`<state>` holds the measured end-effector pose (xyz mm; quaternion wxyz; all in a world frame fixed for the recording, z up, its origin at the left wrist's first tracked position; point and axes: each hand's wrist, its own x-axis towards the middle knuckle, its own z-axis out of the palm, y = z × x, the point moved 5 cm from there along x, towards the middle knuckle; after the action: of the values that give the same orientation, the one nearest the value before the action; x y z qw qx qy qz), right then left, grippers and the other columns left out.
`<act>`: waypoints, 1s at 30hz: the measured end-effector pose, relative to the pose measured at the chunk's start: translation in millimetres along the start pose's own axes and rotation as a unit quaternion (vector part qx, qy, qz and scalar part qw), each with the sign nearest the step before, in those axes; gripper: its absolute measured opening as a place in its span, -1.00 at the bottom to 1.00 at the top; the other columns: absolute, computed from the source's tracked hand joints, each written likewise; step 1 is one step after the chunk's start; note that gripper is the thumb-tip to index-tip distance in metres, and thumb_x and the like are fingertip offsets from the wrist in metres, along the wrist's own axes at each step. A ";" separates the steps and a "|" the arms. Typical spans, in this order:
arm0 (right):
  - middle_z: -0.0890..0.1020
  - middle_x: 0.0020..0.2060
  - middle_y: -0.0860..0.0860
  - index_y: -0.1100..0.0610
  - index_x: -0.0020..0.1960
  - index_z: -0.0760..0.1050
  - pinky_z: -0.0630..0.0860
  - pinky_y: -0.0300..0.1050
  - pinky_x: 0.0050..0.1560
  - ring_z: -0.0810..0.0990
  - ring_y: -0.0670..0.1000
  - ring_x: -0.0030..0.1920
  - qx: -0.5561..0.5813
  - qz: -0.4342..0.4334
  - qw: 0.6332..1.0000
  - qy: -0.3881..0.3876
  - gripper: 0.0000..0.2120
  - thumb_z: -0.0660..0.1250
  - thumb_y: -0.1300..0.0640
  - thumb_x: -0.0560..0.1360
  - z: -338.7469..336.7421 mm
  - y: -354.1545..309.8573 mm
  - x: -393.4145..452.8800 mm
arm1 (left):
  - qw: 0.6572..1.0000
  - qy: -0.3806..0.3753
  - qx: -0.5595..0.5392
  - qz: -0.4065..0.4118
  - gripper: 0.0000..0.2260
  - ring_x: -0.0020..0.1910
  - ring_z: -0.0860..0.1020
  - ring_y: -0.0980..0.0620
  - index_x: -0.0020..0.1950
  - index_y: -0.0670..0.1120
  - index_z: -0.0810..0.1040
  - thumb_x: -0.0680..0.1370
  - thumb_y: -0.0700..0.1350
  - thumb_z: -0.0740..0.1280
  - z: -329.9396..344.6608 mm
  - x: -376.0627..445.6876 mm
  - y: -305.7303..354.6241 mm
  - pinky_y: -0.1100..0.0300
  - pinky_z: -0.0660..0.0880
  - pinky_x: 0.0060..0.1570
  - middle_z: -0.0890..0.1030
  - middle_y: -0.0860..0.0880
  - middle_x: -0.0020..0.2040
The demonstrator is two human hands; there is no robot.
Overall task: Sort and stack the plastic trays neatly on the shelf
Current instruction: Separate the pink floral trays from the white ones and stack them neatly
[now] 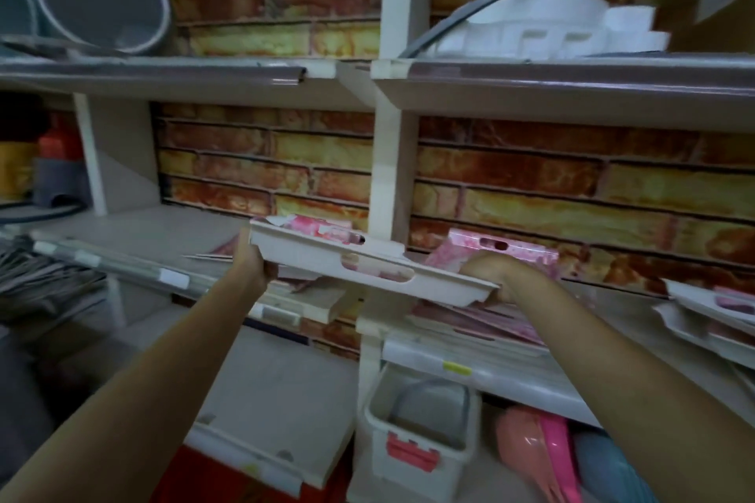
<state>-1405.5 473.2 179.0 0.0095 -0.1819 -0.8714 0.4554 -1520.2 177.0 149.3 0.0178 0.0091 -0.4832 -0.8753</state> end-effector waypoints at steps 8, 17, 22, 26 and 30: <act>0.42 -0.80 -0.01 0.28 -0.33 0.36 0.28 -0.40 -0.74 0.41 -0.11 -0.79 -0.030 -0.017 0.999 0.007 -0.73 0.14 0.37 0.55 70.0 -59.2 44.7 | 0.999 0.028 0.016 -0.010 -0.76 -0.73 0.37 0.16 -0.36 -0.04 0.32 0.51 -0.07 0.19 -77.3 80.9 33.7 0.51 0.23 -0.66 0.43 0.05 -0.50; 0.47 -0.33 0.13 0.25 -0.14 0.43 0.27 -0.43 -0.66 0.48 -0.01 -0.52 -0.092 -0.004 0.996 0.011 -0.98 0.26 0.33 0.46 124.8 -91.9 99.8 | 0.998 0.002 0.039 -0.049 -0.89 -0.35 0.40 -0.03 -0.18 -0.12 0.41 0.39 -0.10 0.16 -104.7 124.1 49.5 0.24 0.42 -0.40 0.43 -0.05 -0.25; 0.47 -0.36 0.13 0.30 -0.04 0.44 0.25 -0.43 -0.71 0.51 -0.03 -0.62 -0.094 -0.011 0.995 0.003 -0.91 0.27 0.34 0.45 139.1 -104.2 130.0 | 0.997 0.007 0.055 -0.046 -0.77 -0.59 0.48 0.04 -0.33 -0.13 0.33 0.52 -0.18 0.03 -109.6 145.3 44.8 0.31 0.43 -0.47 0.41 -0.06 -0.42; 0.44 -0.43 0.07 0.21 -0.32 0.36 0.23 -0.44 -0.71 0.42 -0.02 -0.46 -0.076 -0.026 0.997 0.003 -0.79 0.24 0.31 0.49 142.0 -113.9 164.2 | 0.994 0.020 0.098 -0.053 -0.83 -0.43 0.52 -0.04 -0.24 -0.19 0.42 0.47 -0.19 0.10 -119.5 170.0 41.0 0.30 0.48 -0.44 0.49 -0.12 -0.33; 0.46 -0.37 0.08 0.20 -0.26 0.40 0.36 -0.32 -0.62 0.44 0.00 -0.40 -0.043 -0.039 0.998 -0.013 -0.83 0.21 0.31 0.51 157.5 -123.8 205.8 | 0.987 0.046 0.140 -0.060 -0.87 -0.34 0.44 -0.10 -0.23 -0.21 0.42 0.47 -0.19 0.16 -128.7 196.7 46.6 0.15 0.43 -0.34 0.45 -0.14 -0.28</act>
<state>-1664.5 351.5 154.9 0.0080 -0.1423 -0.8968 0.4188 -1711.4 35.5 120.4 -0.0139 0.0812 -0.5982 -0.7971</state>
